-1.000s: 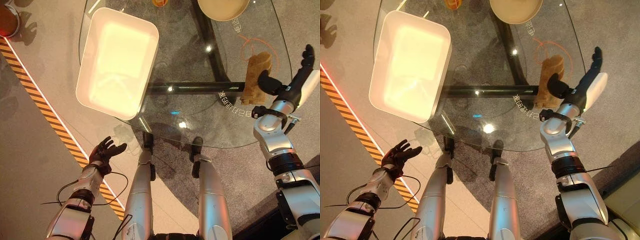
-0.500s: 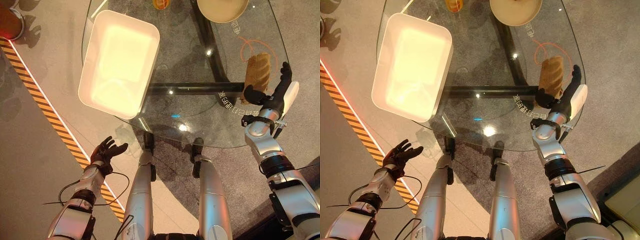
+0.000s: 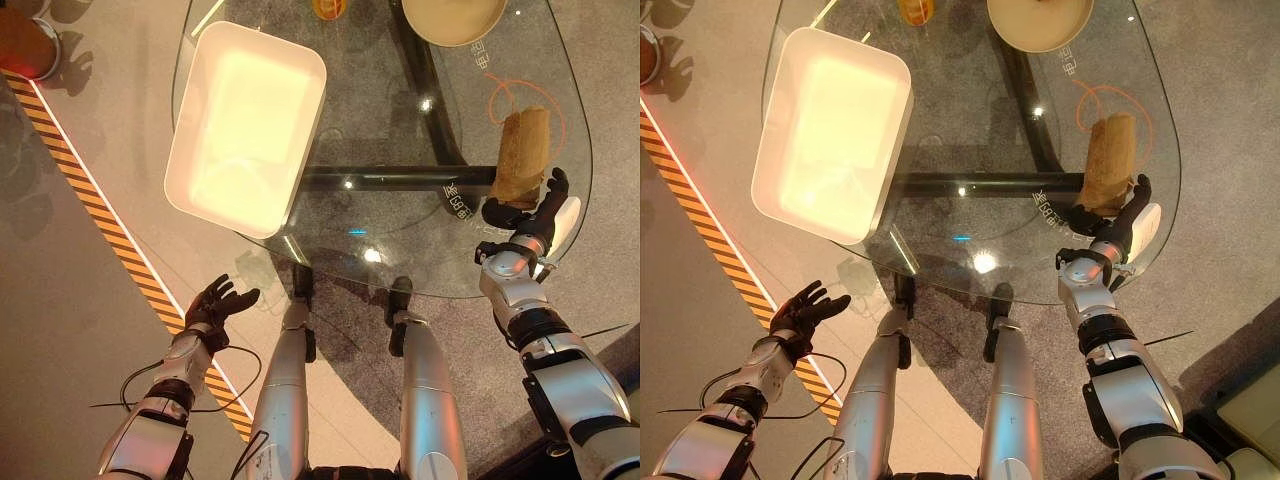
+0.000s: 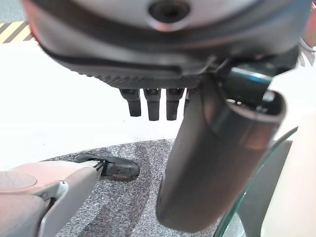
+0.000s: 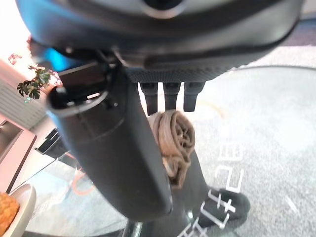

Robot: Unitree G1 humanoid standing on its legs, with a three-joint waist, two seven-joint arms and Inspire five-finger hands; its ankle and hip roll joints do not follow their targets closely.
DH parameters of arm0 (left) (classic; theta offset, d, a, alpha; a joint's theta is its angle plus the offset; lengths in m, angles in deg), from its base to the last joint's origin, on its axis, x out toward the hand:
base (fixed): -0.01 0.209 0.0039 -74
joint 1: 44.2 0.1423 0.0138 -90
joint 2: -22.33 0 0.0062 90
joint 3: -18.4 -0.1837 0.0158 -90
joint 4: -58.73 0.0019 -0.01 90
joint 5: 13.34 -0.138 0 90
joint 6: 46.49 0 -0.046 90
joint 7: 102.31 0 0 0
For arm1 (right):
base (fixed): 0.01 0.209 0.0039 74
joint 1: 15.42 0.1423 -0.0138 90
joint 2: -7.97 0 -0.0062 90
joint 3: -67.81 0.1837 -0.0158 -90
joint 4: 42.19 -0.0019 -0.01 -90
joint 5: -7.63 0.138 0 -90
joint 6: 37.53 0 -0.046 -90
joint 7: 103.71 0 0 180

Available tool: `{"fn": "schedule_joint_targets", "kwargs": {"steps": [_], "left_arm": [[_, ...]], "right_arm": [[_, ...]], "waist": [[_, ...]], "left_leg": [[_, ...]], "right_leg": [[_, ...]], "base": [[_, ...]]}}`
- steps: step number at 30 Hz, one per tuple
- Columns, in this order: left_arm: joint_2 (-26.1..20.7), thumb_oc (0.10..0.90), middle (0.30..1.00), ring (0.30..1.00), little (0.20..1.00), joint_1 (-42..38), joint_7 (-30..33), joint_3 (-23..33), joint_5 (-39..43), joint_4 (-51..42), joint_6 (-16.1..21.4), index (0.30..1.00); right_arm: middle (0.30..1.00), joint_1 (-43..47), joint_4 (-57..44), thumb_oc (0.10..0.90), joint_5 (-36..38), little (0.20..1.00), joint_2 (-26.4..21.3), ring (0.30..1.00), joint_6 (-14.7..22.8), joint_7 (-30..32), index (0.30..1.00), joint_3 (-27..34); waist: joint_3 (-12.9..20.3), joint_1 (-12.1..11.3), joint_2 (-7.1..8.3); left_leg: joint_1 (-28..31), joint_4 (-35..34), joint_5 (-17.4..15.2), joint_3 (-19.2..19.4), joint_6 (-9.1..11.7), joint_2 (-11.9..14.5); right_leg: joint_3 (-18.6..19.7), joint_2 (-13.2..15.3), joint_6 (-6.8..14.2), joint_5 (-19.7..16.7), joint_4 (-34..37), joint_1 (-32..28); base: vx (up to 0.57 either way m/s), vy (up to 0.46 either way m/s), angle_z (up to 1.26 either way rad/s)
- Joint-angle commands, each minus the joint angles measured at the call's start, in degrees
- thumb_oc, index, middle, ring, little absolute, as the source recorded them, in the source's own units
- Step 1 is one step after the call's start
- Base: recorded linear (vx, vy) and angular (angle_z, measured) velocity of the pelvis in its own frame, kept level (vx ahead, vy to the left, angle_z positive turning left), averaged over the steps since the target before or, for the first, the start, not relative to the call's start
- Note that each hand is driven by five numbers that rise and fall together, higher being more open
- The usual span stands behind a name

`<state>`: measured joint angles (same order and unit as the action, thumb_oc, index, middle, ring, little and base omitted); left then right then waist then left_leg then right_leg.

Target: Wipe the table with a cloth and put it in the basket.

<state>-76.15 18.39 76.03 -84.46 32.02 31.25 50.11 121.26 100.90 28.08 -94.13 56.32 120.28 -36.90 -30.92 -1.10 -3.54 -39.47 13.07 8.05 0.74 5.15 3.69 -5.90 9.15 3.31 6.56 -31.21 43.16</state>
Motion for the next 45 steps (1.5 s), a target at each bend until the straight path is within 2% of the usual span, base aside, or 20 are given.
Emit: {"fn": "schedule_joint_targets", "kwargs": {"steps": [1, 7, 10, 21, 22, 23, 26, 28, 45], "left_arm": [[0.1, 0.800, 0.900, 0.900, 0.900, -0.2, 1.0, 0.5, -1.1, 3.0, 1.2, 0.900], [0.6, 0.800, 0.900, 0.900, 0.900, -0.5, 1.3, -0.1, -1.4, 3.2, 1.1, 0.900], [0.7, 0.800, 0.900, 0.900, 0.900, -1.0, 1.1, -0.4, -1.4, 3.6, 0.9, 0.900], [1.0, 0.800, 0.900, 0.900, 0.900, -1.9, 0.7, -1.0, -1.5, 4.9, 0.9, 0.900], [1.0, 0.800, 0.900, 0.900, 0.900, -2.1, 0.8, -1.1, -1.5, 4.9, 0.9, 0.900], [0.9, 0.800, 0.900, 0.900, 0.900, -2.2, 0.8, -1.1, -1.5, 5.1, 0.8, 0.900], [0.9, 0.800, 0.900, 0.900, 0.900, -2.9, 0.6, -1.3, -1.4, 5.5, 0.8, 0.900], [0.9, 0.800, 0.900, 0.900, 0.900, -3.0, 0.5, -1.3, -1.4, 5.5, 0.7, 0.900], [0.5, 0.800, 0.900, 0.900, 0.900, -4.1, 0.2, -1.9, -1.2, 6.1, 0.3, 0.900]], "right_arm": [[0.900, 2.8, -0.2, 0.800, -0.1, 0.900, -3.6, 0.900, 2.8, 0.1, 0.900, -1.0], [0.900, 4.8, 2.1, 0.800, 0.4, 0.900, -3.5, 0.900, 2.1, -0.5, 0.900, -1.6], [0.900, 6.2, 4.0, 0.800, 0.1, 0.900, -3.4, 0.900, 0.7, 0.3, 0.900, -1.6], [0.900, 8.4, 10.6, 0.800, -2.1, 0.900, -4.2, 0.900, -0.2, 3.0, 0.900, -1.1], [0.667, 8.6, 11.2, 0.528, -2.5, 0.628, -4.3, 0.667, -0.5, 2.8, 0.667, -1.2], [0.300, 8.8, 11.7, 0.100, -2.9, 0.200, -4.5, 0.300, -0.8, 2.8, 0.300, -1.3], [0.300, 9.7, 13.9, 0.100, -3.3, 0.200, -5.0, 0.300, -3.1, 2.0, 0.300, -1.9], [0.300, 9.9, 14.5, 0.100, -3.4, 0.200, -5.2, 0.300, -3.3, 2.0, 0.300, -2.1], [0.300, 10.6, 18.7, 0.100, -5.0, 0.200, -5.8, 0.300, -1.2, 0.3, 0.300, -2.9]], "waist": [[1.1, 0.1, -0.50], [1.1, -0.3, -0.72], [1.1, -0.5, -0.89], [1.1, -1.0, -1.39], [1.1, -1.0, -1.42], [1.1, -1.0, -1.47], [1.1, -1.1, -1.60], [1.1, -1.1, -1.64], [1.1, -1.3, -1.71]], "left_leg": [[-0.8, 7.9, -9.2, 1.2, -2.3, -3.5], [-0.7, 7.8, -9.1, 1.1, -2.4, -3.6], [-0.5, 7.9, -9.1, 1.1, -2.4, -3.7], [-0.7, 8.2, -9.3, 0.8, -2.7, -4.0], [-0.8, 8.3, -9.4, 0.8, -2.7, -4.0], [-0.9, 8.4, -9.4, 0.8, -2.7, -4.0], [-1.2, 8.6, -9.4, 0.8, -2.8, -4.1], [-1.3, 8.5, -9.4, 0.8, -2.8, -4.1], [-1.4, 8.2, -9.4, 0.5, -2.8, -4.1]], "right_leg": [[-1.3, -2.6, -0.4, -3.7, 6.9, -1.3], [-1.3, -2.7, -0.4, -3.7, 6.5, -1.1], [-1.5, -2.5, -0.4, -3.7, 6.4, -1.3], [-1.6, -2.5, -0.2, -3.8, 5.9, -0.8], [-1.6, -2.5, -0.2, -3.8, 5.9, -0.7], [-1.6, -2.5, -0.1, -3.8, 5.8, -0.6], [-1.6, -2.3, 0.0, -4.0, 5.7, -0.1], [-1.6, -2.3, -0.1, -4.0, 5.8, 0.0], [-1.9, -2.3, 0.4, -4.2, 5.9, 0.1]], "base": [[0.00, 0.000, 0.00], [0.00, -0.001, 0.01], [0.00, 0.000, 0.00], [0.00, 0.000, 0.00], [0.00, 0.000, 0.00], [0.00, 0.000, 0.00], [0.00, 0.000, 0.00], [0.00, 0.000, 0.00], [0.00, -0.002, 0.02]]}}
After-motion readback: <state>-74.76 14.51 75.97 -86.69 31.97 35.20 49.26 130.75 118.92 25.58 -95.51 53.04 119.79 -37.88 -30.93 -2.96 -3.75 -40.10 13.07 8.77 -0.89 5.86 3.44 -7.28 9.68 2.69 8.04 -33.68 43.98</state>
